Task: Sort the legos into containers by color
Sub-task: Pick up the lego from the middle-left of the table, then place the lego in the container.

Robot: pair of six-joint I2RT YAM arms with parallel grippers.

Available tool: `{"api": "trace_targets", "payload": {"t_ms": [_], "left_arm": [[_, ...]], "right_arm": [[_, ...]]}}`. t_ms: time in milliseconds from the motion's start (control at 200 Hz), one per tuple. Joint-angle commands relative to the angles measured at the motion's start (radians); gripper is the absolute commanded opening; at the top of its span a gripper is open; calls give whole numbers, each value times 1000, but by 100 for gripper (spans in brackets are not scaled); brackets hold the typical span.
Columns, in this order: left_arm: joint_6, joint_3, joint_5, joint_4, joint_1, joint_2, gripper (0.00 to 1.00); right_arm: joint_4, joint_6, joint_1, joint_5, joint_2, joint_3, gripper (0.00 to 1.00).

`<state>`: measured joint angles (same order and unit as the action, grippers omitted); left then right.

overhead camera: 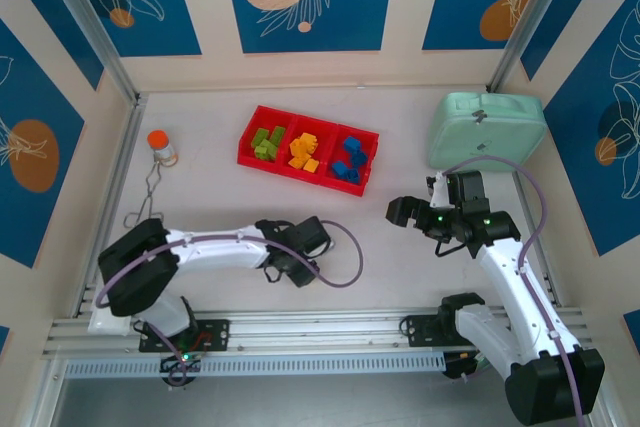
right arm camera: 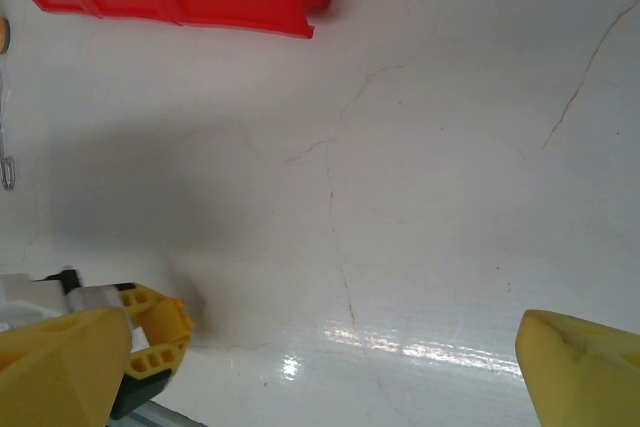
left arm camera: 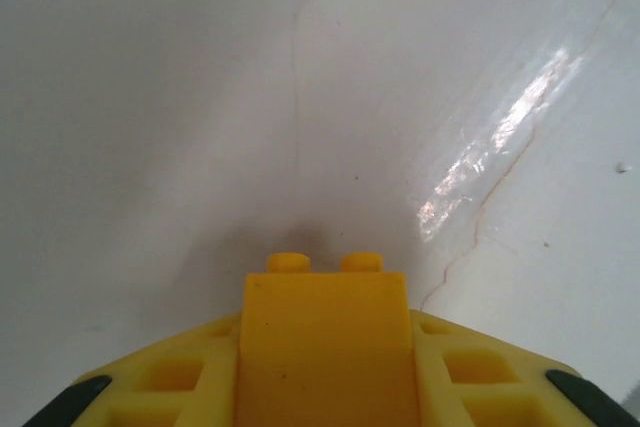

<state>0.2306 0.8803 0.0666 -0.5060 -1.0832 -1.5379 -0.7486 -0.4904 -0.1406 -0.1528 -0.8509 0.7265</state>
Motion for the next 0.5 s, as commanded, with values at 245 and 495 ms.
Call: {"api": "trace_targets", "payload": {"t_ms": [245, 495], "left_arm": [[-43, 207, 96, -137, 286, 94, 37], [-51, 581, 107, -199, 421, -199, 34]], "right_arm": [[0, -12, 14, 15, 39, 4, 99], [15, -6, 29, -8, 39, -4, 99]]}}
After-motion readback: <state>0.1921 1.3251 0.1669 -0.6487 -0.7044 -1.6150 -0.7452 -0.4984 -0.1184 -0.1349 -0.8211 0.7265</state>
